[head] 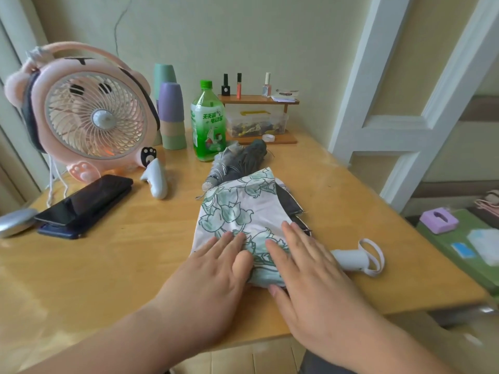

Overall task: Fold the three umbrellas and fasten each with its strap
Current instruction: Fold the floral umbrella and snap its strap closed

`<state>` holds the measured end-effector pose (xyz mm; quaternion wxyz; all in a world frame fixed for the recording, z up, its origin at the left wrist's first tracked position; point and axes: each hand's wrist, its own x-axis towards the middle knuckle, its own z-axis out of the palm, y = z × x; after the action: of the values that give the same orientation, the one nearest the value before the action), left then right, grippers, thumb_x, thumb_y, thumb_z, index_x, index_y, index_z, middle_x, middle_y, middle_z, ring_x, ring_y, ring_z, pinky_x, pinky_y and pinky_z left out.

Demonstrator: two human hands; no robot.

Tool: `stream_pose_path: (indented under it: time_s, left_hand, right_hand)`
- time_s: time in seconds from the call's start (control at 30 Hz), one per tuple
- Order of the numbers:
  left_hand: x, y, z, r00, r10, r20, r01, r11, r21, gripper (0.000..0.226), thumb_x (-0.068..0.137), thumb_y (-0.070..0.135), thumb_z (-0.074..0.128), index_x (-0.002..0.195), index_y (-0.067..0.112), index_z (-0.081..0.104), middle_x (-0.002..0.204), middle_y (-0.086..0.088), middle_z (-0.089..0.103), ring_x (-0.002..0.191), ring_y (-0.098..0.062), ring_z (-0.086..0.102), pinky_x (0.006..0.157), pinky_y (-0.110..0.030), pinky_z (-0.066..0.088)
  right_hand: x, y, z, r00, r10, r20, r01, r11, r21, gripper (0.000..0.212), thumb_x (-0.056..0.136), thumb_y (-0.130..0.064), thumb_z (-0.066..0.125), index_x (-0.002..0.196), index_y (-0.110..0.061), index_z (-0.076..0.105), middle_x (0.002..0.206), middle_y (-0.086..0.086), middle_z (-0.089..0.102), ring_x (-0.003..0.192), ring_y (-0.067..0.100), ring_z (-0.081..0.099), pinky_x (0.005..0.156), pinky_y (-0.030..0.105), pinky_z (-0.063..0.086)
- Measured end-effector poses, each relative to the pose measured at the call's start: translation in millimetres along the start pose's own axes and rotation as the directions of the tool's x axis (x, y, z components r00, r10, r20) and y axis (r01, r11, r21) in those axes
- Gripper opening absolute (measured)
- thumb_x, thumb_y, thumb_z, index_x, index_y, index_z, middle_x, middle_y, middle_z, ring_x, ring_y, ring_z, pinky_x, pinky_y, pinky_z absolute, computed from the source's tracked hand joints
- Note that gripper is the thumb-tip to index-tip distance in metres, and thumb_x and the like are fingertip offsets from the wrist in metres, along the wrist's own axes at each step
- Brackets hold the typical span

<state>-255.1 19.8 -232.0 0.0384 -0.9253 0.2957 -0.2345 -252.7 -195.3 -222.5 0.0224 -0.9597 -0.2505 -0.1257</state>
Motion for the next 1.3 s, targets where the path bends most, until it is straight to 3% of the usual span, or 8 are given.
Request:
stream_pose_path:
  time_s: [0.23, 0.47, 0.6, 0.67, 0.8, 1.03, 1.13, 1.3]
  left_hand:
    - [23.5, -4.7, -12.7, 0.996, -0.015, 0.089, 0.011, 0.999, 0.036, 0.062, 0.087, 0.065, 0.04, 0.106, 0.009, 0.058, 0.12, -0.02, 0.069, 0.112, -0.039, 0.068, 0.093, -0.053, 0.055]
    - [13.3, 0.5, -24.1, 0.962, -0.272, 0.017, 0.272, 0.956, -0.113, 0.117, 0.07, 0.097, 0.044, 0.148, 0.009, 0.045, 0.15, -0.009, 0.046, 0.14, -0.033, 0.044, 0.117, -0.062, 0.029]
    - [16.4, -15.1, -35.1, 0.832, -0.506, 0.226, 0.553, 0.725, -0.411, 0.164, 0.03, 0.104, 0.058, 0.161, 0.028, -0.002, 0.17, 0.005, 0.005, 0.155, -0.013, 0.009, 0.126, -0.04, 0.015]
    - [16.3, -20.9, -41.2, 0.772, -0.519, 0.368, 0.626, 0.518, -0.584, 0.173, 0.021, 0.086, 0.079, 0.159, 0.036, -0.01, 0.162, 0.02, 0.019, 0.148, 0.0, 0.022, 0.117, -0.021, 0.021]
    - [12.0, -34.6, -34.1, 0.748, -0.567, 0.346, 0.586, 0.32, -0.744, 0.161, 0.023, 0.077, 0.089, 0.159, 0.043, 0.009, 0.133, 0.05, 0.035, 0.126, 0.019, 0.044, 0.108, -0.016, 0.032]
    - [16.3, -52.1, -32.9, 0.726, -0.508, 0.463, 0.49, -0.09, -0.867, 0.141, 0.032, 0.044, 0.103, 0.154, 0.019, 0.036, 0.124, 0.007, 0.072, 0.113, -0.019, 0.07, 0.105, -0.05, 0.05]
    - [12.9, -46.6, -33.9, 0.754, -0.463, 0.466, 0.487, -0.081, -0.869, 0.091, 0.047, 0.03, 0.096, 0.131, 0.021, 0.063, 0.119, 0.0, 0.075, 0.109, -0.026, 0.072, 0.099, -0.046, 0.055]
    - [-2.6, -37.8, -30.9, 0.746, -0.541, 0.389, 0.489, 0.049, -0.871, 0.082, 0.044, 0.042, 0.095, 0.12, 0.035, 0.065, 0.112, 0.005, 0.077, 0.102, -0.02, 0.074, 0.095, -0.048, 0.056]
  right_hand:
    - [-6.3, -5.5, 14.3, 0.981, 0.008, -0.194, -0.01, 1.0, -0.008, 0.051, 0.088, -0.041, 0.043, 0.133, -0.02, 0.055, 0.14, 0.017, 0.062, 0.133, 0.036, 0.058, 0.111, 0.048, 0.041]
    - [-17.2, -4.0, 24.7, 0.934, -0.032, -0.356, 0.06, 0.996, 0.066, 0.043, 0.089, -0.029, 0.051, 0.131, -0.021, 0.061, 0.143, 0.019, 0.059, 0.136, 0.037, 0.055, 0.111, 0.048, 0.033]
    - [-18.1, -2.2, 25.1, 0.927, -0.038, -0.373, 0.076, 0.993, 0.088, 0.044, 0.09, -0.03, 0.056, 0.133, -0.023, 0.057, 0.149, 0.019, 0.053, 0.141, 0.037, 0.045, 0.114, 0.048, 0.035]
    - [-19.3, -2.1, 26.3, 0.928, -0.033, -0.372, 0.074, 0.993, 0.094, 0.05, 0.084, -0.023, 0.073, 0.132, -0.023, 0.059, 0.151, 0.02, 0.051, 0.143, 0.04, 0.044, 0.112, 0.053, 0.044]
    - [-21.0, -3.8, 25.4, 0.944, -0.002, -0.331, 0.057, 0.986, 0.156, 0.062, 0.075, -0.018, 0.088, 0.132, -0.023, 0.065, 0.159, 0.019, 0.04, 0.15, 0.042, 0.033, 0.109, 0.062, 0.043]
    - [-23.2, -8.4, 20.5, 0.925, 0.119, -0.362, -0.015, 0.961, 0.277, 0.078, 0.069, -0.026, 0.092, 0.137, -0.025, 0.053, 0.166, 0.018, 0.024, 0.15, 0.042, 0.034, 0.109, 0.054, 0.041]
    - [-24.4, -9.8, 12.7, 0.915, 0.232, -0.331, -0.116, 0.934, 0.337, 0.1, 0.059, -0.037, 0.097, 0.143, -0.026, 0.043, 0.166, 0.011, 0.026, 0.143, 0.025, 0.043, 0.105, 0.038, 0.039]
    - [-22.6, -0.8, 5.2, 0.933, 0.27, -0.237, -0.143, 0.884, 0.444, 0.107, 0.066, -0.043, 0.092, 0.146, -0.044, 0.022, 0.149, -0.02, 0.033, 0.135, 0.001, 0.037, 0.11, 0.02, 0.036]
